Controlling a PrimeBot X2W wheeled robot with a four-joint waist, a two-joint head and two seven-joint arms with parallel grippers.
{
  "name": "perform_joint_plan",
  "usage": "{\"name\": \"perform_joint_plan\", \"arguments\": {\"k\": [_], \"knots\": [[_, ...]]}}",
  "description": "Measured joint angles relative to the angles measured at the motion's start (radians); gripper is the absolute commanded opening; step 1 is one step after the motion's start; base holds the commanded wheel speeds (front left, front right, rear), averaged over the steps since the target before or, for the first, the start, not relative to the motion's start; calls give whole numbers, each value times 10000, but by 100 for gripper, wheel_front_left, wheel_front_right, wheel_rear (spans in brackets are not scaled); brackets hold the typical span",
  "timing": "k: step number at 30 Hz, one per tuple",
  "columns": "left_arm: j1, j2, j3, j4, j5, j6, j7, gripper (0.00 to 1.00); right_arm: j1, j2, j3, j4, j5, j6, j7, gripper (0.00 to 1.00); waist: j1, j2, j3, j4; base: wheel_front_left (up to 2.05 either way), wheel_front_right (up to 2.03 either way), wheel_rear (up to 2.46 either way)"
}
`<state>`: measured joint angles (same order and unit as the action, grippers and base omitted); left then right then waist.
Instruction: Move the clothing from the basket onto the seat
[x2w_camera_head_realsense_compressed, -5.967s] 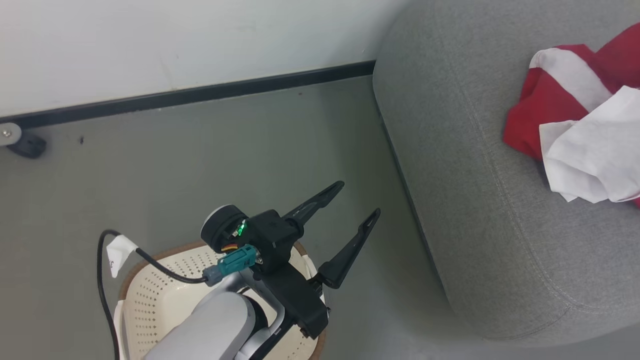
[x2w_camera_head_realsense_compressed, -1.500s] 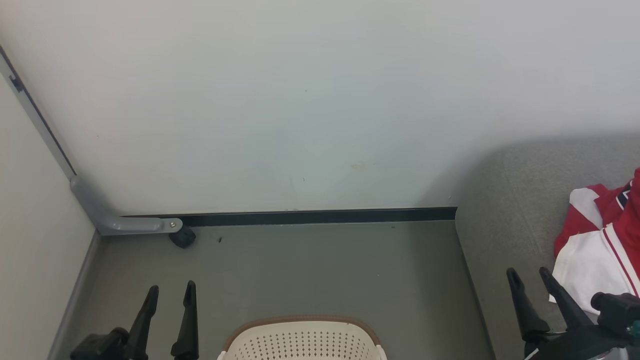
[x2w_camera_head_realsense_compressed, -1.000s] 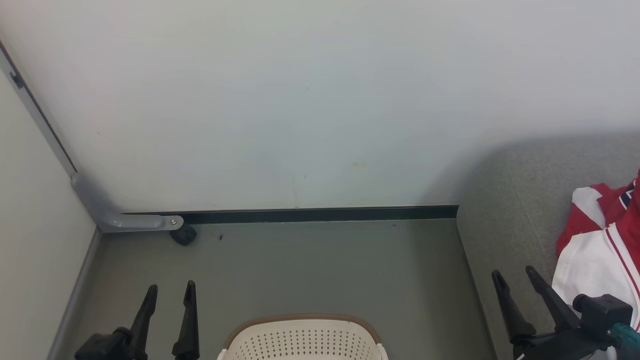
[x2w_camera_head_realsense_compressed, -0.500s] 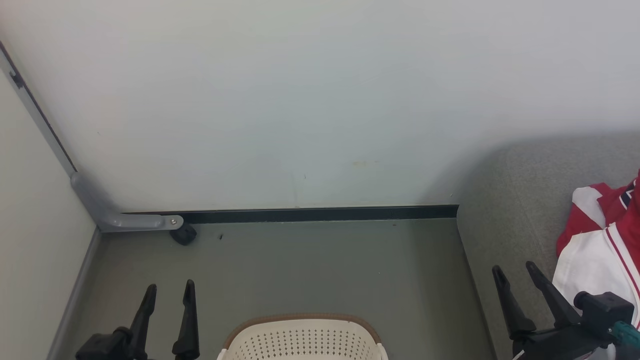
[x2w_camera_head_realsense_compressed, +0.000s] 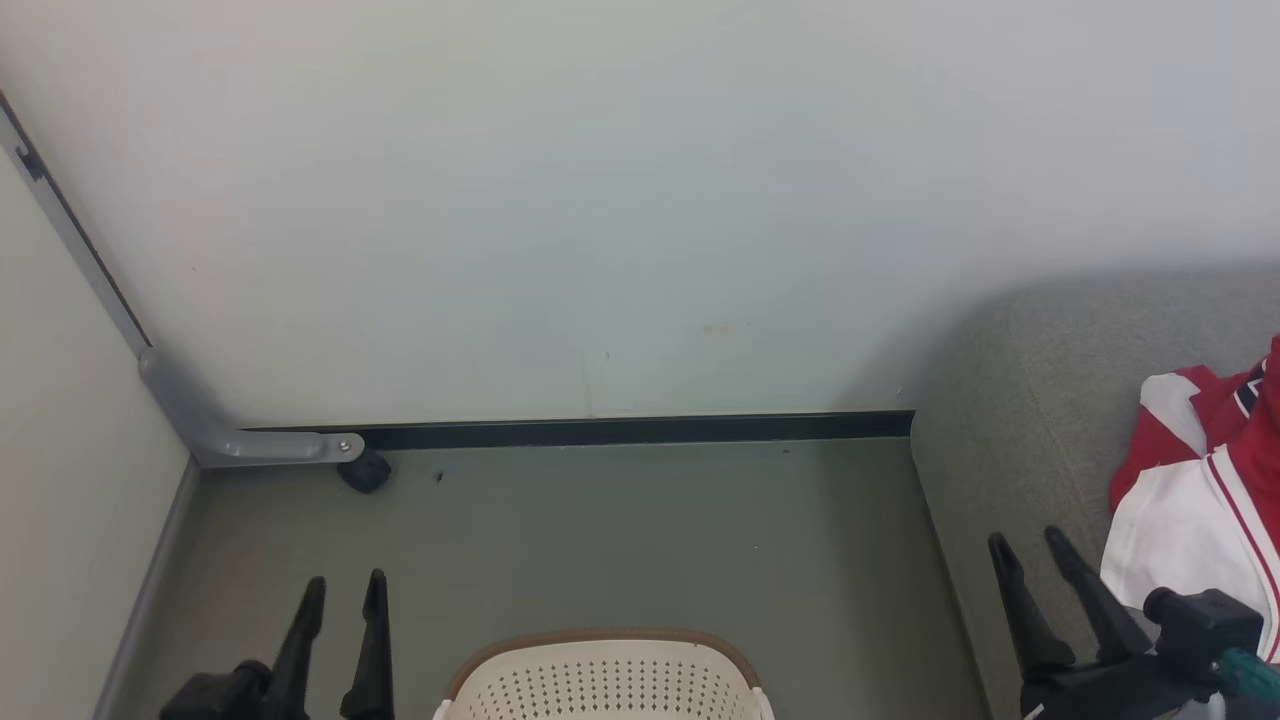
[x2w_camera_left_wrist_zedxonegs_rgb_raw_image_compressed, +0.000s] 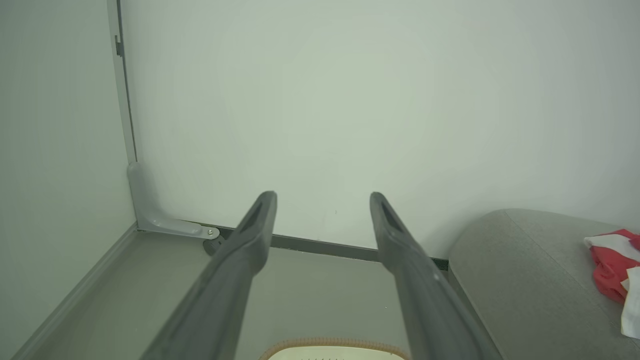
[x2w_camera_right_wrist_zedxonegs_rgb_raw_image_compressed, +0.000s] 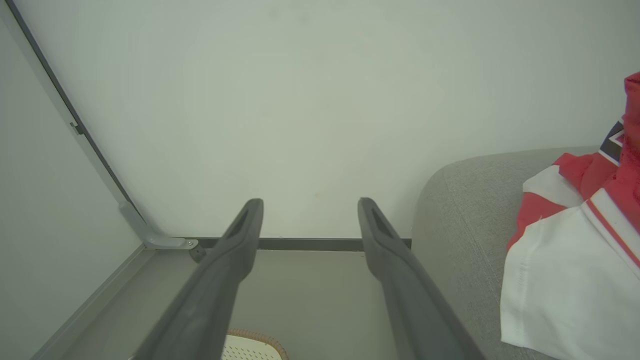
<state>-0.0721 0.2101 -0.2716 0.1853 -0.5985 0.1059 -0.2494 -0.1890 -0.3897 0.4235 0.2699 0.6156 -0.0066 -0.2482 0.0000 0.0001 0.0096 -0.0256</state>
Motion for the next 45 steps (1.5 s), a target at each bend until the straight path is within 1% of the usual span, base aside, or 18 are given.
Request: {"name": "perform_joint_plan", "arguments": {"k": [6, 12, 15, 20, 22, 27, 30, 34, 36, 38, 40, 43, 45], "knots": [[425, -234, -104, 577, -90, -4, 15, 0, 573, 470, 242, 535, 19, -19, 19, 0, 0, 0, 0, -1, 0, 0, 0], [452, -299, 105, 614, -458, -104, 255, 0, 632, 596, -86, 568, 525, -6, 201, 0, 0, 0, -4, 13, 0, 0, 0], [450, -339, 226, 623, -872, -192, 384, 0, 632, 704, -263, 566, 857, 67, 345, 0, 0, 0, -6, 22, 0, 0, 0], [444, -424, 422, 637, -1361, -284, 564, 0, 632, 861, -562, 562, 1367, 84, 545, 0, 0, 0, -11, 35, 0, 0, 0], [443, -454, 495, 654, -1572, -366, 677, 0, 632, 913, -685, 562, 1563, 155, 631, 0, 0, 0, -12, 41, 0, 0, 0], [435, -537, 698, 679, -2111, -449, 869, 0, 633, 1070, -988, 558, 2084, 174, 813, 0, 0, 0, -16, 54, 0, 0, 0], [428, -566, 803, 692, -2297, -537, 980, 0, 633, 1166, -1174, 554, 2360, 247, 917, 0, 0, -1, -19, 62, 0, 0, 0], [423, -623, 976, 713, -2821, -556, 1124, 0, 634, 1287, -1409, 550, 2809, 261, 1076, 0, 0, 0, -23, 72, 0, 0, 0], [421, -648, 1047, 721, -2922, -635, 1206, 0, 636, 1346, -1532, 548, 2987, 341, 1160, 0, 0, 0, -24, 78, 0, 0, 0], [413, -690, 1110, 732, -3212, -654, 1260, 0, 636, 1411, -1651, 541, 3219, 345, 1243, 0, 0, -1, -26, 83, 0, 0, 0], [398, -725, 1183, 744, -3450, -780, 1346, 0, 636, 1476, -1776, 541, 3430, 349, 1300, 0, 0, 0, -28, 89, 0, 0, 0], [392, -767, 1319, 757, -3643, -815, 1453, 0, 637, 1561, -1952, 533, 3693, 430, 1427, 0, 0, 0, -30, 97, 0, 0, 0], [390, -800, 1383, 779, -3962, -897, 1540, 0, 638, 1620, -2071, 531, 3939, 445, 1503, 0, 0, 0, -32, 102, 0, 0, 0]]}}
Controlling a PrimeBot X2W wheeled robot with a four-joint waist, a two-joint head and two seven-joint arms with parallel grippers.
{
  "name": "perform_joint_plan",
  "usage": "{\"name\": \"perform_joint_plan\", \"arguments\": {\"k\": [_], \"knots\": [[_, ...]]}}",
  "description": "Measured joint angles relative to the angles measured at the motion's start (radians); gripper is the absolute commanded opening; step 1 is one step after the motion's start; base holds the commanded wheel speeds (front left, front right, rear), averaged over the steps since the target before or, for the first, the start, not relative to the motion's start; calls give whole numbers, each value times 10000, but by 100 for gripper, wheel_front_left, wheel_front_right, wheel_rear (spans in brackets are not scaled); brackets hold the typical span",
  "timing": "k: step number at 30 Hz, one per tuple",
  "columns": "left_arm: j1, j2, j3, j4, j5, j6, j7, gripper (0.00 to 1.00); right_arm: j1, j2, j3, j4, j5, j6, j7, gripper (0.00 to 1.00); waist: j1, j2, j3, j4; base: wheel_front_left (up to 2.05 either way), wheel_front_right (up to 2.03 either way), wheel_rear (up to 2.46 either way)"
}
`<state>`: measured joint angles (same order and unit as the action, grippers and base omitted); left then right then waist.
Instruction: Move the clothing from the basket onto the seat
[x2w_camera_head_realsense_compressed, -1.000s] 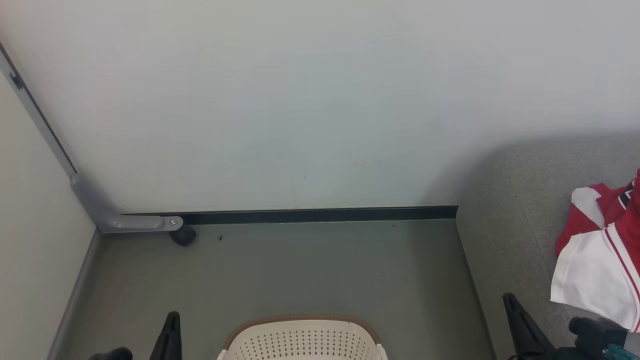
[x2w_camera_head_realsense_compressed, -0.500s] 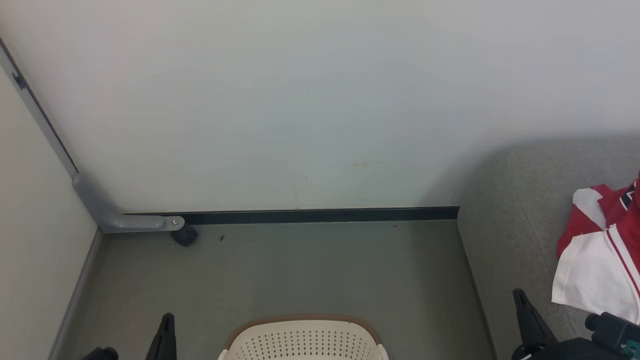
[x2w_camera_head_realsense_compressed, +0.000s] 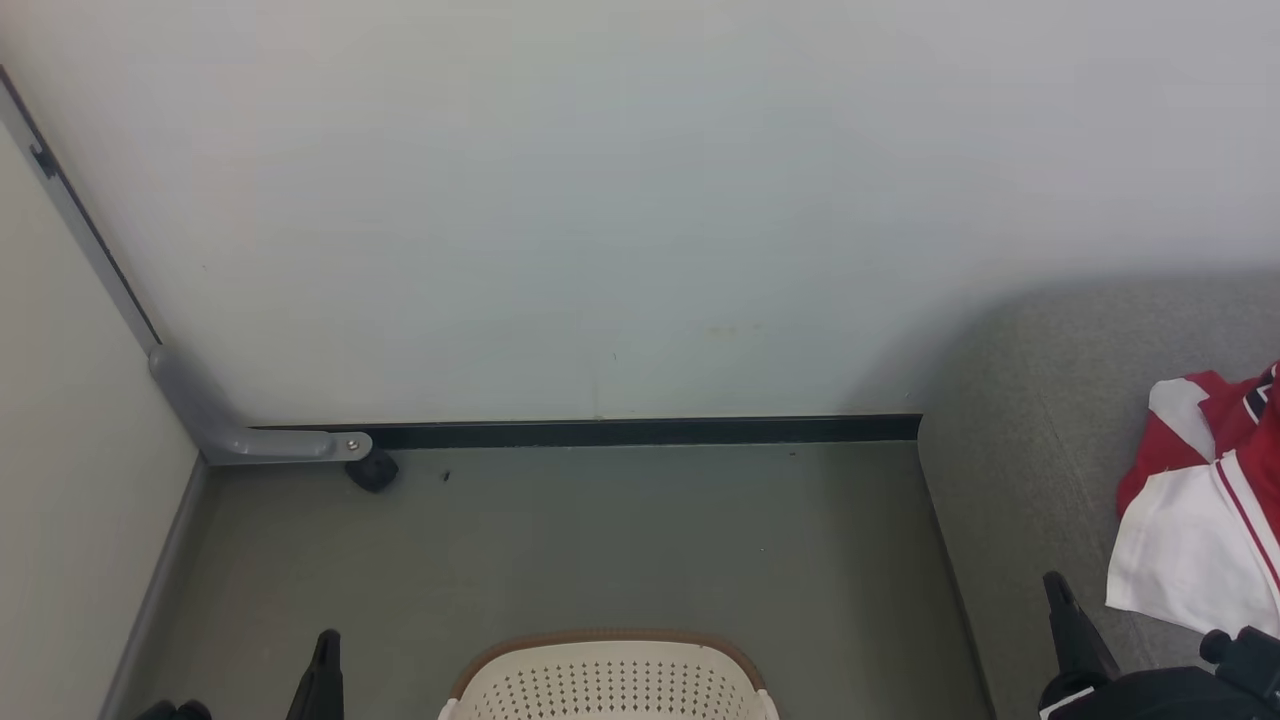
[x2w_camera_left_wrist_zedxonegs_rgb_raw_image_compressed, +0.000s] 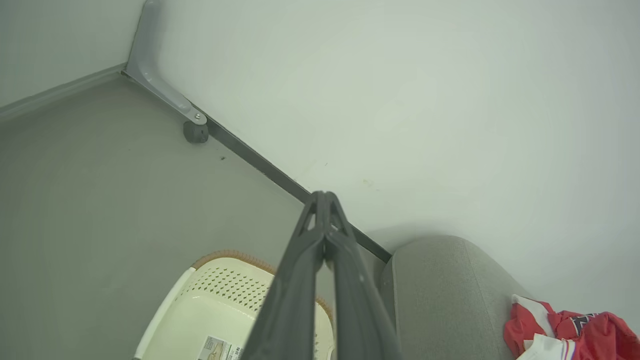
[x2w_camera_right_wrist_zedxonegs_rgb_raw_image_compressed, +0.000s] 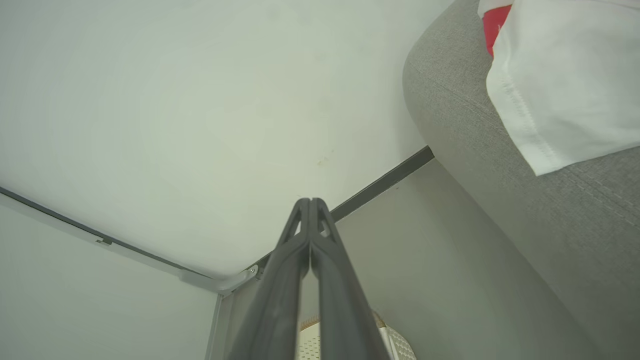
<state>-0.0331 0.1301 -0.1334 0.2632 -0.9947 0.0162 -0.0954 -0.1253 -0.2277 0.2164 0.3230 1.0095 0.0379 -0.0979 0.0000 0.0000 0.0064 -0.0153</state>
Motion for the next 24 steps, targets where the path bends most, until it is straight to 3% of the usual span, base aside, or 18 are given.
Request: {"name": "perform_joint_plan", "arguments": {"k": [24], "knots": [[-87, -368, 911, 159, -2468, -529, 869, 0, 74, 734, -1430, -65, 2443, 332, 819, 0, 0, 0, -20, 64, 0, 0, 0]]}}
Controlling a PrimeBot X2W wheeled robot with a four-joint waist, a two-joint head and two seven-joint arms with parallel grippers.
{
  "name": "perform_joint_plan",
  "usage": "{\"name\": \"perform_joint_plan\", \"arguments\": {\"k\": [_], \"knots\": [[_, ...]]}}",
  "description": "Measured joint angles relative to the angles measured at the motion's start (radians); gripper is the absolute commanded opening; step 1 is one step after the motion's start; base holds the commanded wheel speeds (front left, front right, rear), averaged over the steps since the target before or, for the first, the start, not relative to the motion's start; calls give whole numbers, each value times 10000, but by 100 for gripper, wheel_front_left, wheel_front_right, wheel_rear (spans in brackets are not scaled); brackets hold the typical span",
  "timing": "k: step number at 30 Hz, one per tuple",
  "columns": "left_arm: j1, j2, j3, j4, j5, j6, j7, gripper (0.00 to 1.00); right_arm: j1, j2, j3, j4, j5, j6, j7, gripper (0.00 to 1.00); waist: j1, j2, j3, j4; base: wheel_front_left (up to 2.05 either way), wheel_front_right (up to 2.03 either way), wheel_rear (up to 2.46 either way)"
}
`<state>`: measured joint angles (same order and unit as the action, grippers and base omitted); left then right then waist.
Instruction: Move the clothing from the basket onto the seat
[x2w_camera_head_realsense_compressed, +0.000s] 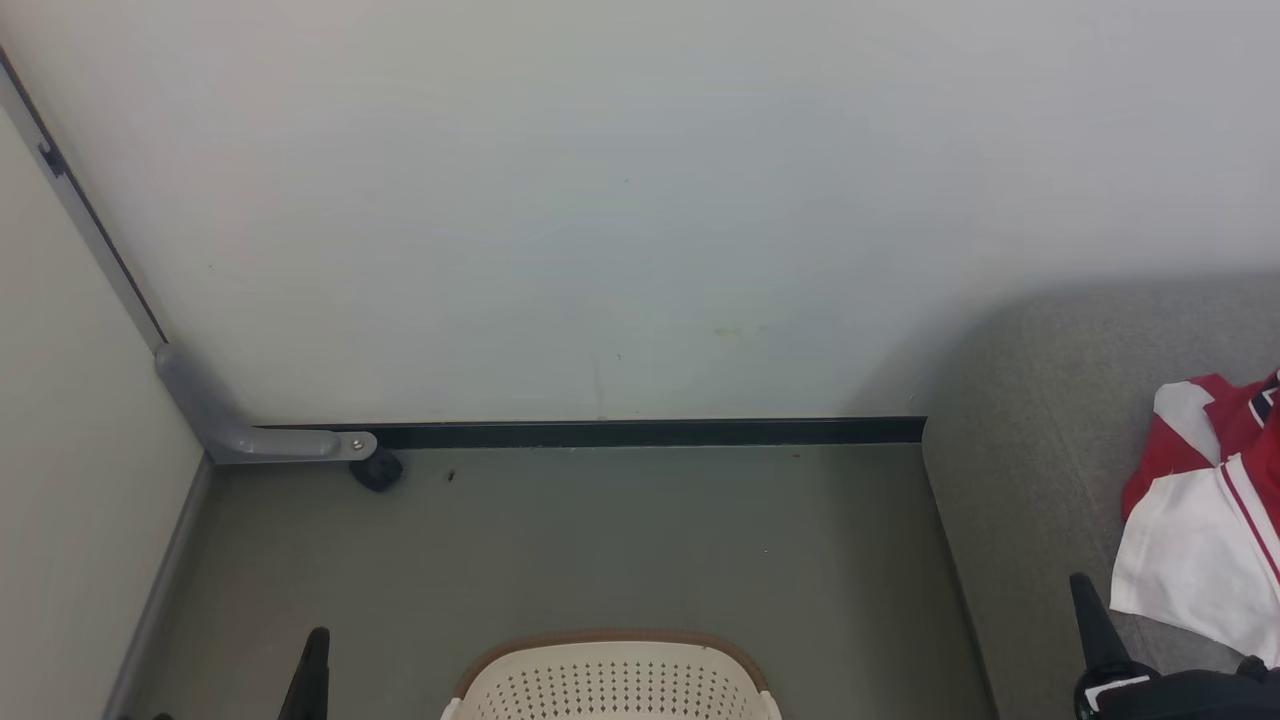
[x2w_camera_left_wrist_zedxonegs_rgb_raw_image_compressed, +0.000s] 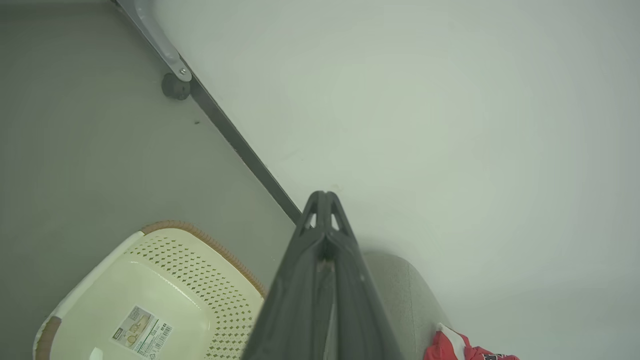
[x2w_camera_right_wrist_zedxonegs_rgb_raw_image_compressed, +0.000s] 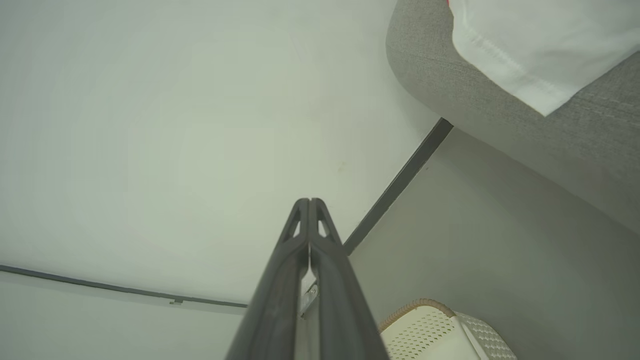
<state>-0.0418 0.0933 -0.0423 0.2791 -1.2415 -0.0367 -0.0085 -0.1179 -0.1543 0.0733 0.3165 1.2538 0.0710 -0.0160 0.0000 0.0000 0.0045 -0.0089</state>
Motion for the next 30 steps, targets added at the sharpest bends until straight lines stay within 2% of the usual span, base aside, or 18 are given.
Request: {"name": "perform_joint_plan", "arguments": {"k": [30], "knots": [[-226, -422, 1112, 140, -3103, -779, 1053, 0, 82, 932, -1783, -77, 3020, 403, 1091, 0, 0, 0, -25, 80, 0, 0, 0]]}}
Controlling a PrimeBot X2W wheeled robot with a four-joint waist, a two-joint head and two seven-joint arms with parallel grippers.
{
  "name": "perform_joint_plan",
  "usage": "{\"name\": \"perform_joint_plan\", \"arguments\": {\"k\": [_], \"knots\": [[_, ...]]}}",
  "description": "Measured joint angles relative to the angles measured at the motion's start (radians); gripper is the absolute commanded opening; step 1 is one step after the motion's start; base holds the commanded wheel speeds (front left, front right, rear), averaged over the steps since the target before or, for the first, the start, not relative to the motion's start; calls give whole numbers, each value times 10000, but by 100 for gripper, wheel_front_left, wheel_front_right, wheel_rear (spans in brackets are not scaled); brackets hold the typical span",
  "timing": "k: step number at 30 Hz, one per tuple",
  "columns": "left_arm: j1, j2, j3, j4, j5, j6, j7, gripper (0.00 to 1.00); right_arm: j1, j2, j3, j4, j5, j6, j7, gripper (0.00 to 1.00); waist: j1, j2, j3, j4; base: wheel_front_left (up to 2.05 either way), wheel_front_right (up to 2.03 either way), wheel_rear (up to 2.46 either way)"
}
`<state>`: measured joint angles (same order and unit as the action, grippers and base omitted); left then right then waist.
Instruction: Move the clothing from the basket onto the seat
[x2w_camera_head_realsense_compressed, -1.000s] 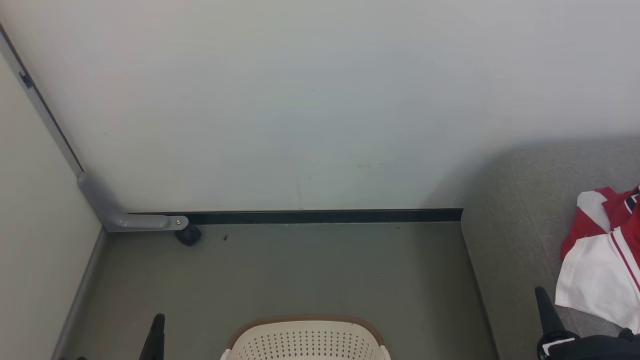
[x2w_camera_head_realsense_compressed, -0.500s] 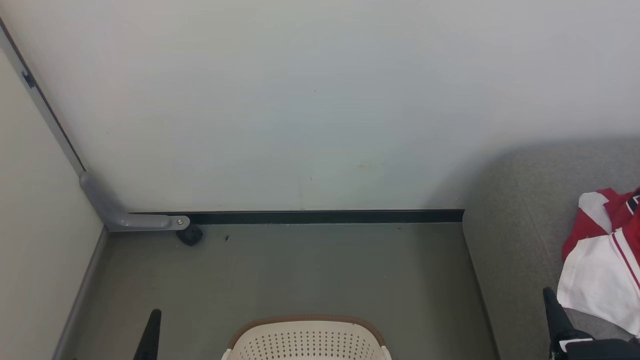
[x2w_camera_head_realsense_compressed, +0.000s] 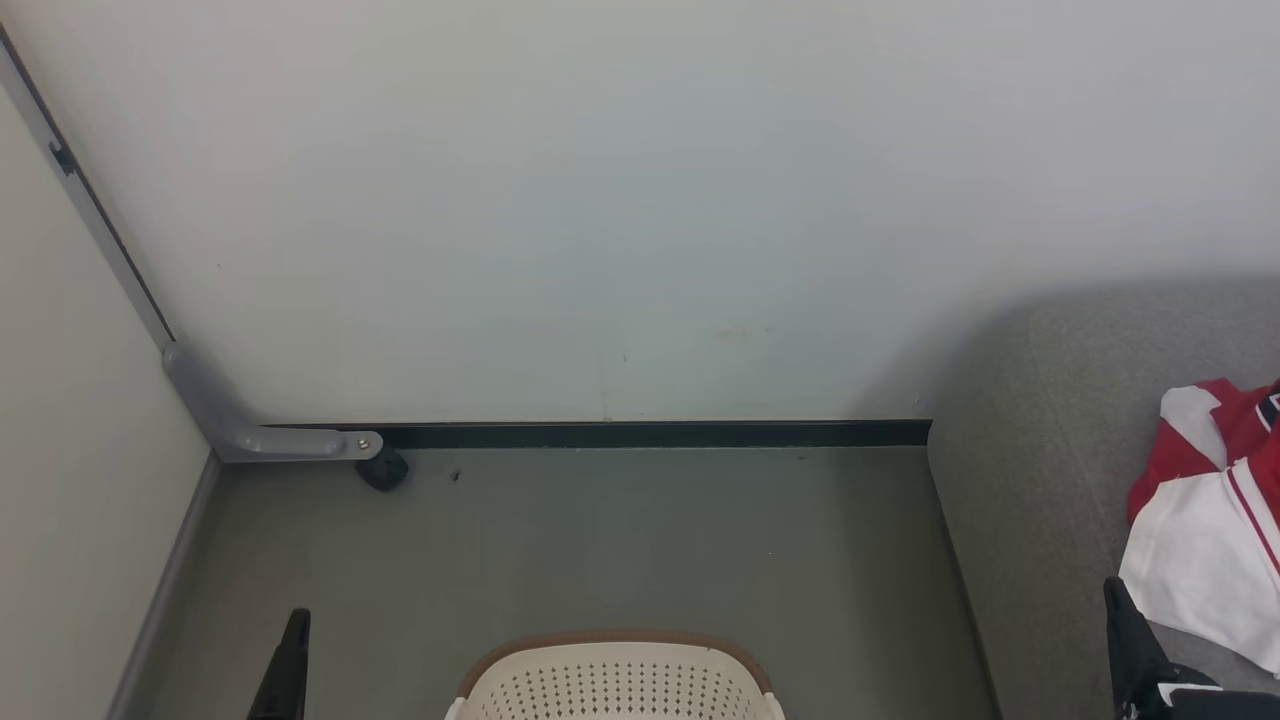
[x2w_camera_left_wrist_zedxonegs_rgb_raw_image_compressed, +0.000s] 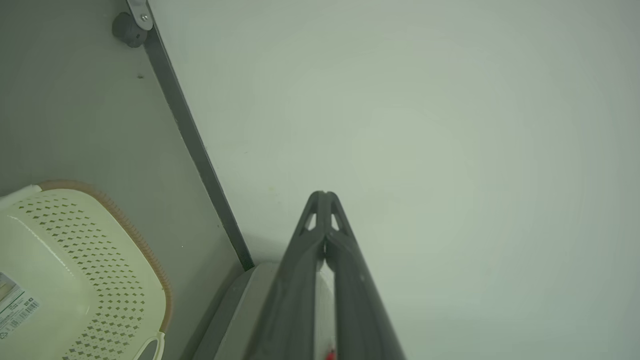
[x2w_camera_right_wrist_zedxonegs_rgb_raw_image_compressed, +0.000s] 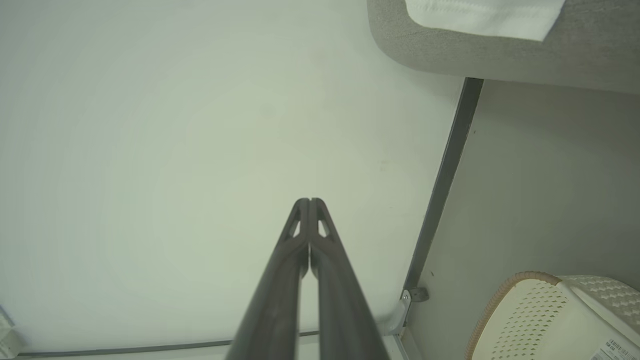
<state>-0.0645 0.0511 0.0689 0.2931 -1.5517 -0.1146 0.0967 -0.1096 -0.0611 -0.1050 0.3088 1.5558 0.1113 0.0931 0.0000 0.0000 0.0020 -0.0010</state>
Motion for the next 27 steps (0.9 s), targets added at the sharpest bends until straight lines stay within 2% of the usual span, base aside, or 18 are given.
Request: {"name": "perform_joint_plan", "arguments": {"k": [4, 27], "knots": [[-96, -71, 163, 38, -291, -17, 130, 0, 13, 121, -221, -10, 405, 35, 125, 0, 0, 0, -3, 9, 0, 0, 0], [-105, -92, 174, 48, -328, -88, 163, 0, 19, 144, -244, -27, 431, 36, 125, 0, 0, 0, -2, 9, 0, 0, 0]]}}
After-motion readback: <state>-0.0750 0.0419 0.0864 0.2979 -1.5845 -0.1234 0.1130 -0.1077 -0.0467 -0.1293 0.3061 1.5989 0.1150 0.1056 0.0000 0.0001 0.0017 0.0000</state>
